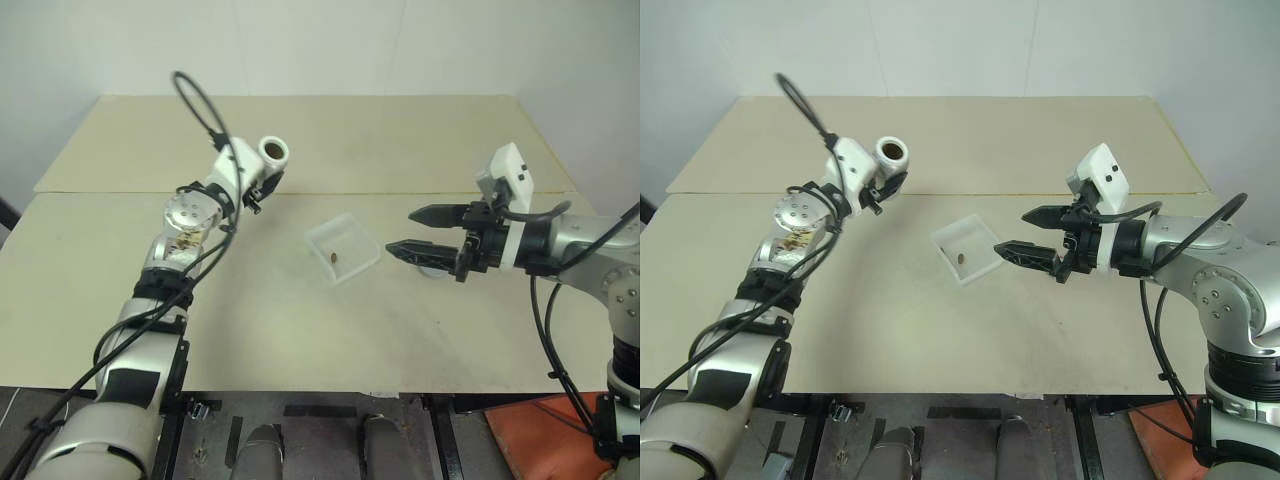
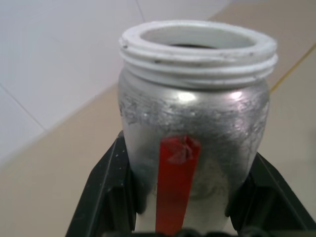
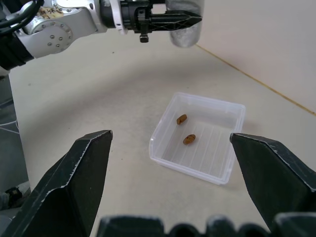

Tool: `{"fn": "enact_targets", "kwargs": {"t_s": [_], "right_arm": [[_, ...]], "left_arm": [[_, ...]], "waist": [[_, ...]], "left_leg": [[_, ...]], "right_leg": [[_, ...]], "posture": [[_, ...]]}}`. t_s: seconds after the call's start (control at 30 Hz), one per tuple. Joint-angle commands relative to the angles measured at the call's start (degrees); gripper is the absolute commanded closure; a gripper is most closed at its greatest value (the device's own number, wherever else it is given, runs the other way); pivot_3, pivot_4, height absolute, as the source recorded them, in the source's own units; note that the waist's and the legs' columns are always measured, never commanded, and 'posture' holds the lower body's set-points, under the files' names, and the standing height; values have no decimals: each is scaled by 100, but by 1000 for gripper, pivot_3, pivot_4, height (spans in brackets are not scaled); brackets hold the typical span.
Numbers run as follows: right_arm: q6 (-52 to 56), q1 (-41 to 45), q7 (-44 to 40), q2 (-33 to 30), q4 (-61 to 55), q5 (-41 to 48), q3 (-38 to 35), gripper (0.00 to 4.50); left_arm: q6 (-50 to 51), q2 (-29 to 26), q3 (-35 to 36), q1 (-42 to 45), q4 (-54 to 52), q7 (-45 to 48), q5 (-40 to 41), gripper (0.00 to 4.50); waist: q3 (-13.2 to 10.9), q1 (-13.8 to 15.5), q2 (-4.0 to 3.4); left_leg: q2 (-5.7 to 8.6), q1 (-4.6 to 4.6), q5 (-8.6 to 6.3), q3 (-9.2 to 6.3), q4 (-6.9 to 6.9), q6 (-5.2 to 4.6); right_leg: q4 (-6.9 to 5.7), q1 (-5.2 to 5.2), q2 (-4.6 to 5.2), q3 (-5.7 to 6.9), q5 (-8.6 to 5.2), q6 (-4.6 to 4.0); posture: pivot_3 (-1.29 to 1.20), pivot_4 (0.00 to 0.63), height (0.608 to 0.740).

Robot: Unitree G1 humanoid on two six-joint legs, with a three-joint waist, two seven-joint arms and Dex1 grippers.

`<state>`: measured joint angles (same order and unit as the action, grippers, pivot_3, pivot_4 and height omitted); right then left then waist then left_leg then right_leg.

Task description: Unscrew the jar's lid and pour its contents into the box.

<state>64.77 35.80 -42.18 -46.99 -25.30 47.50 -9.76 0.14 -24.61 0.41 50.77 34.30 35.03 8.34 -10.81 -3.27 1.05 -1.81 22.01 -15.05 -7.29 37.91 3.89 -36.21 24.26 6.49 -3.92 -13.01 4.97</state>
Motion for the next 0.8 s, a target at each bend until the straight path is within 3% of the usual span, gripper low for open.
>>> {"fn": "enact_targets", "kwargs": {"t_s": [0.03, 0.5, 0.53, 0.73, 0.8], "right_arm": [[-187, 104, -4, -74, -88, 42, -126, 27], [-138, -18, 217, -49, -296, 249, -253, 27], [-134, -26, 226, -42, -309, 270, -255, 0], [-154, -60, 241, -35, -336, 276, -197, 0], [-162, -97, 224, -42, -361, 285, -196, 0]], "left_arm": [[767, 131, 392, -409, -816, -5, 582, 2580], [269, 649, 229, -1625, -1099, -314, 240, 2580], [296, 644, 215, -1686, -1145, -302, 230, 1840], [373, 540, 264, -2005, -1433, -320, 204, 20], [567, 365, 298, -2197, -1786, -235, 234, 20]], "waist": [[0, -41, 0], [1, -55, 0], [2, -54, -1], [2, -60, -1], [2, -60, -1]], "left_leg": [[0, -5, 0, 0, 0, 1], [0, -14, 1, 1, 0, 1], [0, -14, 1, 1, 0, 1], [0, -17, 0, 1, 0, 0], [0, -16, 0, 0, 0, 0]], "right_leg": [[-1, -3, 0, 0, 0, 0], [3, -10, -1, -1, 2, -3], [4, -10, -1, -1, 2, -3], [4, -9, -1, -2, 2, -3], [3, -10, -1, -1, 2, -3]], "posture": [[0, 150, 740], [0, 150, 740], [0, 150, 740], [0, 150, 740], [0, 150, 740]]}}
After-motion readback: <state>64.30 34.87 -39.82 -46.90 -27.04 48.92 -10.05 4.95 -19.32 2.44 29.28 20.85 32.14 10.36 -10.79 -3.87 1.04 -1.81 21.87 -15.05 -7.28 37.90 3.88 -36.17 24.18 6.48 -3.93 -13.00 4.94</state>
